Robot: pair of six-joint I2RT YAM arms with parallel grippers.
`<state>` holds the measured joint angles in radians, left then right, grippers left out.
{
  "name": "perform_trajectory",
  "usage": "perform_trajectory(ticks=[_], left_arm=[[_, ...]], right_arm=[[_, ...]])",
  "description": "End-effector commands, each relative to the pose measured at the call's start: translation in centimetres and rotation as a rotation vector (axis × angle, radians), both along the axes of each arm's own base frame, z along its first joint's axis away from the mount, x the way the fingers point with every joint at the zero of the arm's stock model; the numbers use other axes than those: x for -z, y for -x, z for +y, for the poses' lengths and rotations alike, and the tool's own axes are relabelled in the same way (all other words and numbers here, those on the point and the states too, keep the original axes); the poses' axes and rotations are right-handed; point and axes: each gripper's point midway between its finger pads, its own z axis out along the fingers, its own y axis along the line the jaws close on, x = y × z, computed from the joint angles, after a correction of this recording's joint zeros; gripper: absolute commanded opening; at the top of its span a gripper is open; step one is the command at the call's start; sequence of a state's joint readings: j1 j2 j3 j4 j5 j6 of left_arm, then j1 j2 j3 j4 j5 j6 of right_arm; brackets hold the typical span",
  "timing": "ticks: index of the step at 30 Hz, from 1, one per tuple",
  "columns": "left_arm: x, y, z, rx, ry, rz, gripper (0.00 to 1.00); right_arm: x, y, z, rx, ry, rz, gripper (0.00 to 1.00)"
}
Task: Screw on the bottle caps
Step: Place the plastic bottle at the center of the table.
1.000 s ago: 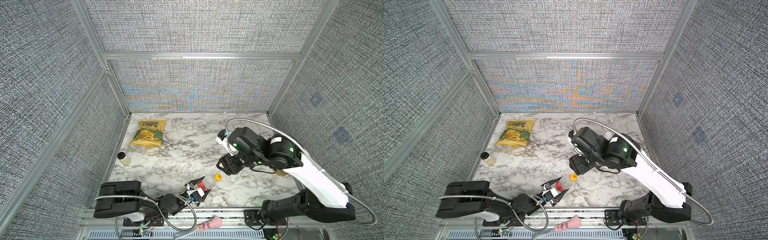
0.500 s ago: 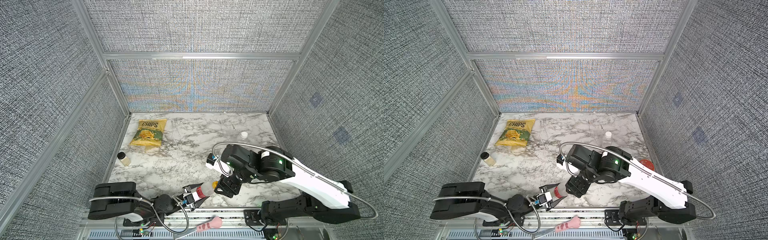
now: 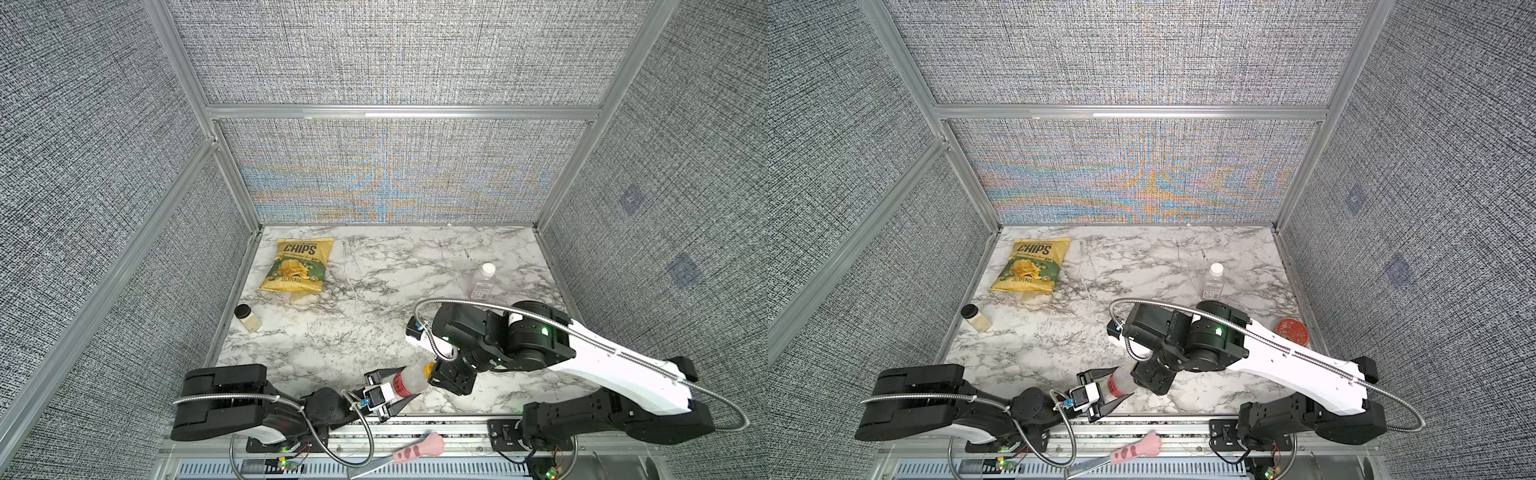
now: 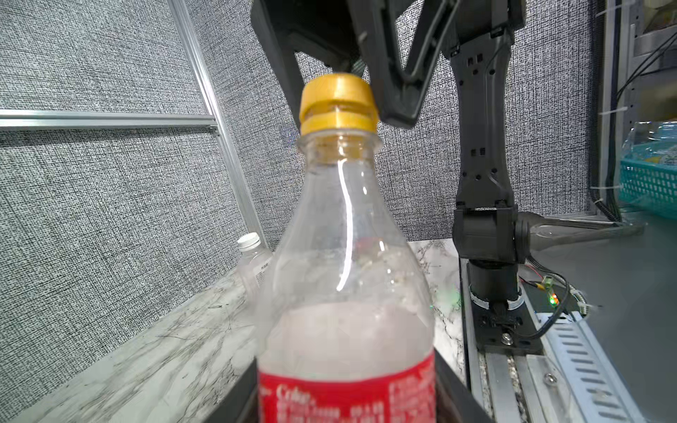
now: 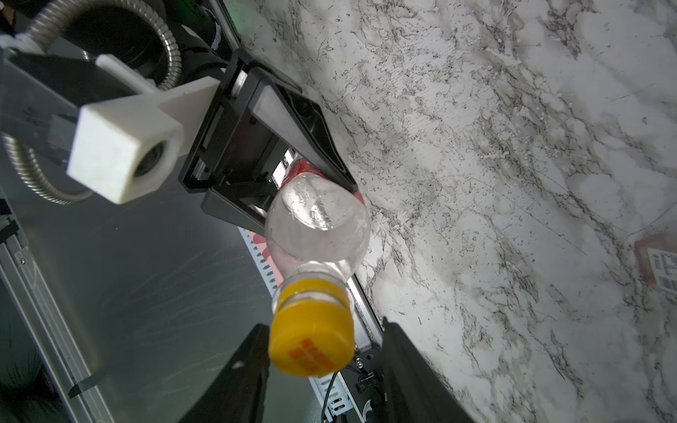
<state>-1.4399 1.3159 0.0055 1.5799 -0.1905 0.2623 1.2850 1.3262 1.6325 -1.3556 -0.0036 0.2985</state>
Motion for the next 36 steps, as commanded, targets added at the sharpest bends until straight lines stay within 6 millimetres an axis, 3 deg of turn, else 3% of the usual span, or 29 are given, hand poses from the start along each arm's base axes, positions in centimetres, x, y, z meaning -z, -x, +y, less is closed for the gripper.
perform_trajectory(ticks=[1,9,18,22,36], left_arm=[[0.0,0.2,0.5,0.012,0.017,0.005,0.57],[-0.2,0.1,0.6,0.006,0.022,0.003,0.57],[-0.2,0.0,0.7,0.002,0.023,0.002,0.57],[-0.3,-0.2,0.8,-0.006,0.027,-0.001,0.57],[-0.1,-0.4,0.8,-0.015,0.017,-0.001,0.57]], right_arm=[[-1.0,-0.2,0.6,-0.012,-0.043,-0.021,0.48],[0.0,0.9,0.7,-0.047,-0.015,0.015,0.34],[0.4,1.5,0.9,-0.065,-0.017,0.04,0.25],[1.0,1.3,0.5,-0.055,0.017,0.032,0.28],[0.3,1.3,0.3,-0.05,0.01,0.021,0.42]])
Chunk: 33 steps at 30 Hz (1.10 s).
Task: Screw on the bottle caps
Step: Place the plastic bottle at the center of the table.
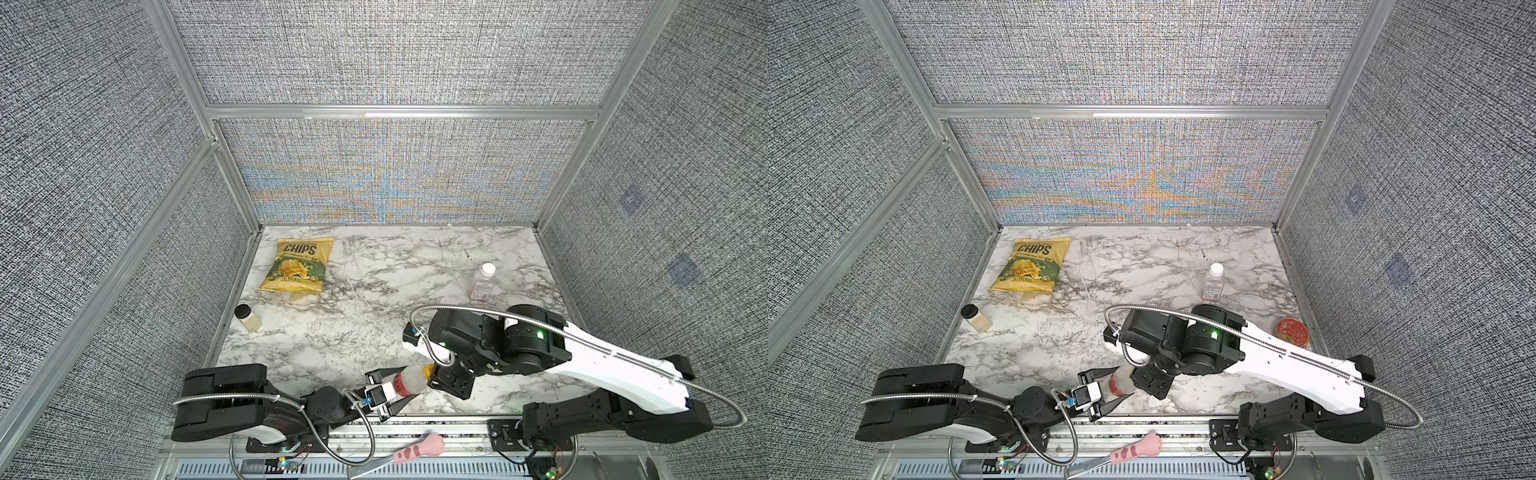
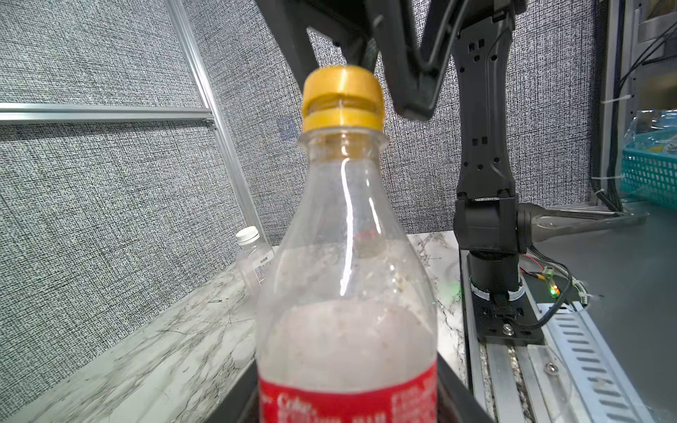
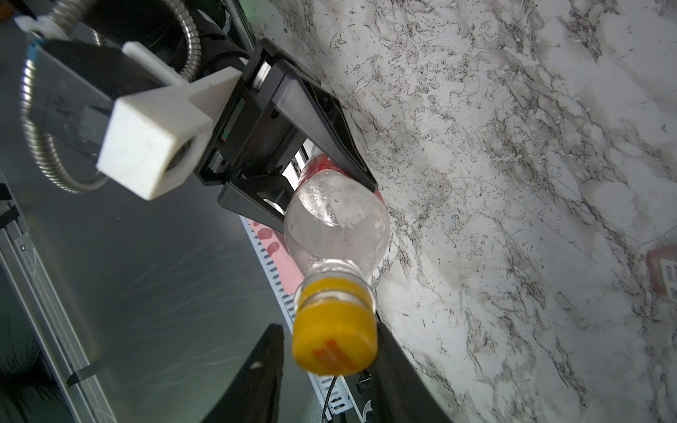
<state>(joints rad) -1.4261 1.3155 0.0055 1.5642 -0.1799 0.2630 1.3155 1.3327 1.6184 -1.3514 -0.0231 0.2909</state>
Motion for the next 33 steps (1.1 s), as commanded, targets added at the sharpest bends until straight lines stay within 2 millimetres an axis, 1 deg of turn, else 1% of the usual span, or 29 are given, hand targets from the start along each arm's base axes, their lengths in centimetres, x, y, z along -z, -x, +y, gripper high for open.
perform_trajectory(ticks=[1,12,17,20,21,24,28,33], left_arm=[[-0.4,-0.1,0.8,-0.01,0.033,-0.001,0.57],[-0.1,-0.1,0.8,-0.008,0.022,0.002,0.56],[-0.1,0.0,0.8,-0.004,0.023,0.005,0.56],[-0.1,0.0,0.7,-0.003,0.024,0.005,0.56],[0.6,0.0,0.5,-0.003,-0.001,0.009,0.56],[0.8,0.0,0.4,-0.002,-0.008,0.011,0.56],[0.8,0.0,0.4,-0.002,-0.008,0.012,0.56],[0.5,-0.3,0.6,-0.017,0.001,0.007,0.56]], right_arm=[[-0.4,0.1,-0.2,-0.002,0.0,-0.005,0.42],[-0.7,0.2,0.4,-0.014,-0.001,-0.013,0.37],[-0.9,-0.1,0.4,-0.004,0.003,-0.034,0.38],[-0.8,-0.1,0.4,-0.008,0.013,-0.036,0.41],[-0.6,-0.2,0.4,-0.005,0.019,-0.04,0.41],[-0.6,-0.1,0.5,-0.009,0.027,-0.048,0.42],[-0.5,-0.2,0.5,-0.01,0.044,-0.065,0.42],[-0.1,0.0,0.3,-0.015,0.057,-0.06,0.38]])
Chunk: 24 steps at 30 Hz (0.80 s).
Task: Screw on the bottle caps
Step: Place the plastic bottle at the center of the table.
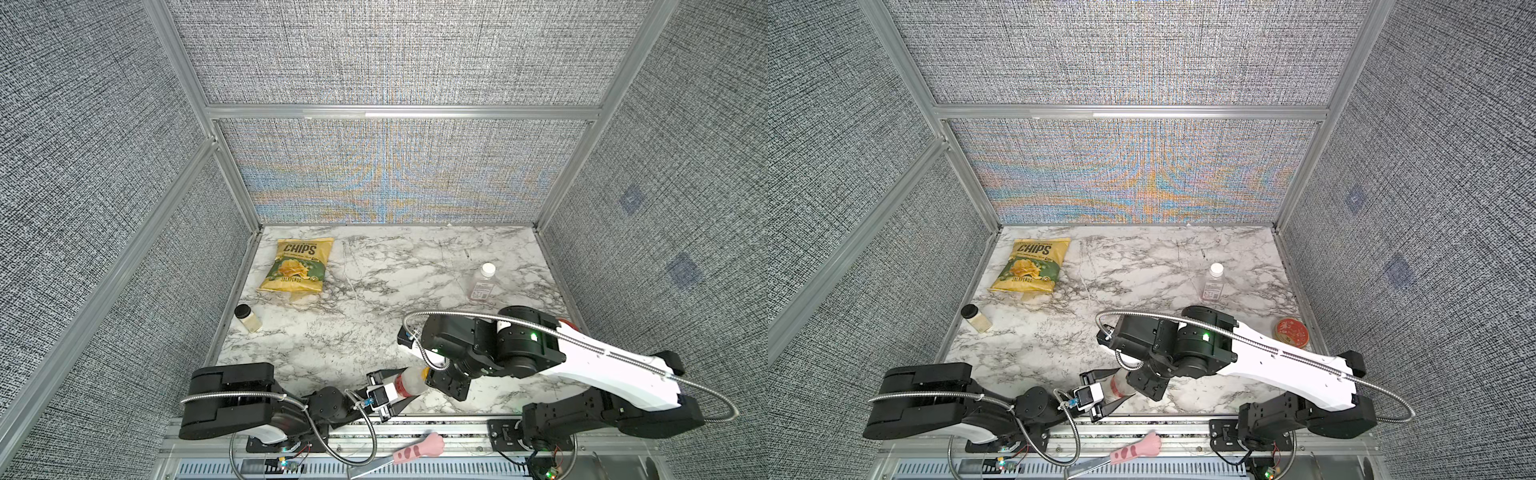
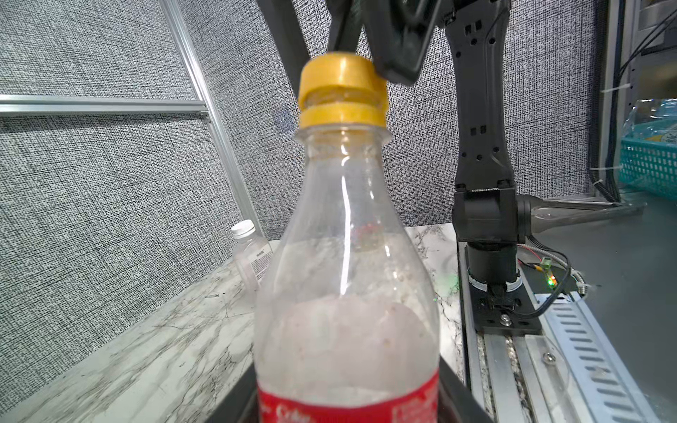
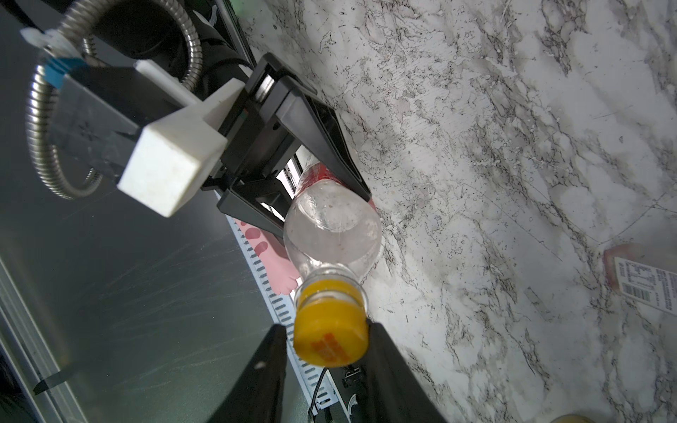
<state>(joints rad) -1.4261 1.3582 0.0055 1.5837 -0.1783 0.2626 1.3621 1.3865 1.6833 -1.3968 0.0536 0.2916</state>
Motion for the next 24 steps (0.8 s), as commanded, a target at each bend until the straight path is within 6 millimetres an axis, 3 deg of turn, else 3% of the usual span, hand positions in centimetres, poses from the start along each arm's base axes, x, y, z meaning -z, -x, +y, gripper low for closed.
perform_trajectory(ticks=[1,5,16,24], left_arm=[[-0.3,-0.2,0.8,-0.02,0.026,0.003,0.56],[-0.5,-0.3,0.8,-0.022,0.03,-0.002,0.56],[-0.3,-0.6,0.4,-0.044,0.009,-0.032,0.56],[-1.3,-2.3,0.2,-0.157,0.008,-0.091,0.54]], right_arm=[[0.3,0.1,-0.1,0.002,0.011,-0.002,0.38],[0.4,-0.1,0.0,0.005,0.016,-0.008,0.37],[0.7,-0.9,-0.5,0.043,0.078,-0.041,0.23],[1.7,-2.0,-1.2,0.121,0.19,-0.067,0.18]])
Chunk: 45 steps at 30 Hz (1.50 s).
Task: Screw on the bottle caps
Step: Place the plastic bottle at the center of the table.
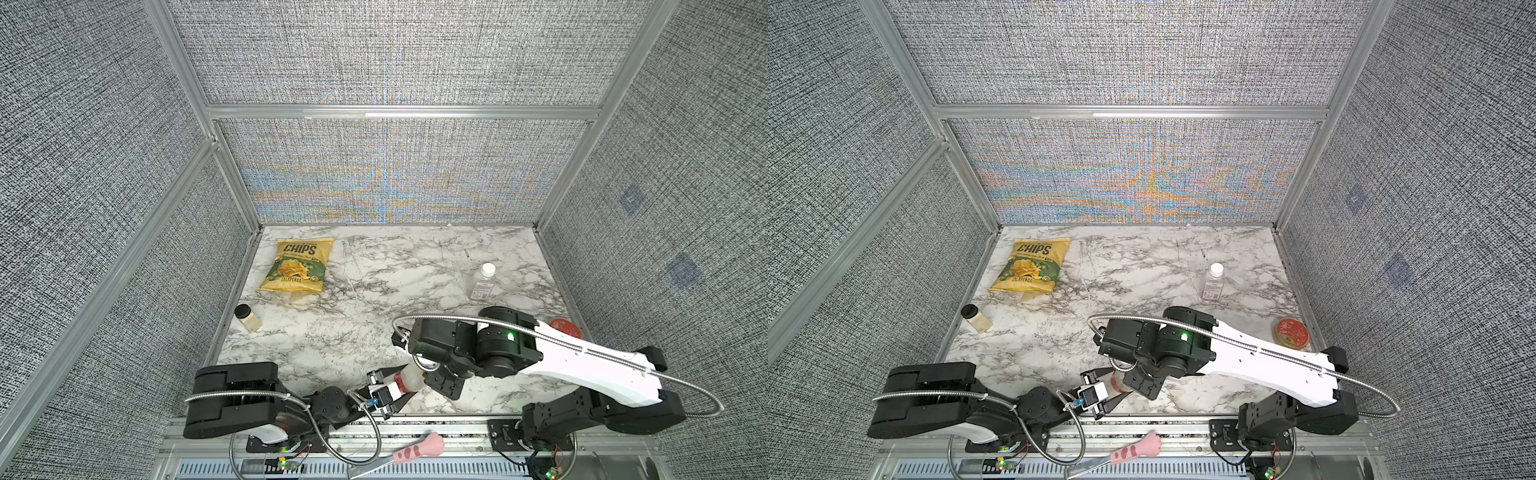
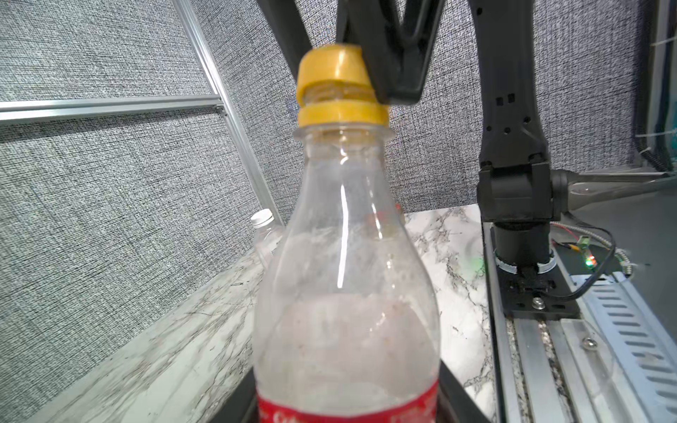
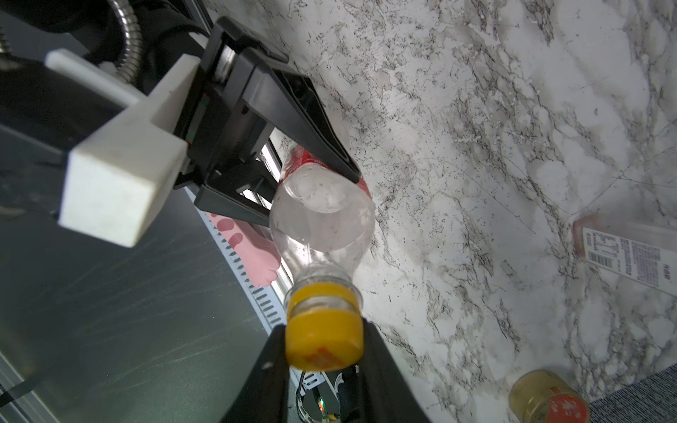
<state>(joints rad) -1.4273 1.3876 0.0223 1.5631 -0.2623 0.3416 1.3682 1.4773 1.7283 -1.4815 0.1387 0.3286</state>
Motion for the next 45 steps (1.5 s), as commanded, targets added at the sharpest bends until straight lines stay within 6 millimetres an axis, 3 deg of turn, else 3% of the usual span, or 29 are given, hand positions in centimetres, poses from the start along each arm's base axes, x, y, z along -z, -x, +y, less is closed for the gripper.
perform_trajectory(ticks=[1,8,15,35,45], left_arm=[[-2.4,-1.0,0.2,-0.071,0.072,-0.041,0.54],[-3.3,-1.6,-0.1,-0.113,0.09,-0.059,0.53],[-3.3,-1.4,-0.5,-0.111,0.097,-0.039,0.54],[-3.1,-1.3,-0.8,-0.114,0.097,-0.018,0.56],[-2.7,-1.2,-0.8,-0.11,0.084,-0.018,0.63]], right_arm=[[0.2,-0.7,-0.6,0.074,0.049,-0.025,0.18],[0.9,-1.3,0.4,0.181,0.054,-0.002,0.18],[1.0,-2.1,0.0,0.261,0.071,0.009,0.18],[1.0,-3.3,0.5,0.288,0.064,-0.013,0.19],[1.0,-3.6,0.2,0.275,0.081,-0.016,0.19]])
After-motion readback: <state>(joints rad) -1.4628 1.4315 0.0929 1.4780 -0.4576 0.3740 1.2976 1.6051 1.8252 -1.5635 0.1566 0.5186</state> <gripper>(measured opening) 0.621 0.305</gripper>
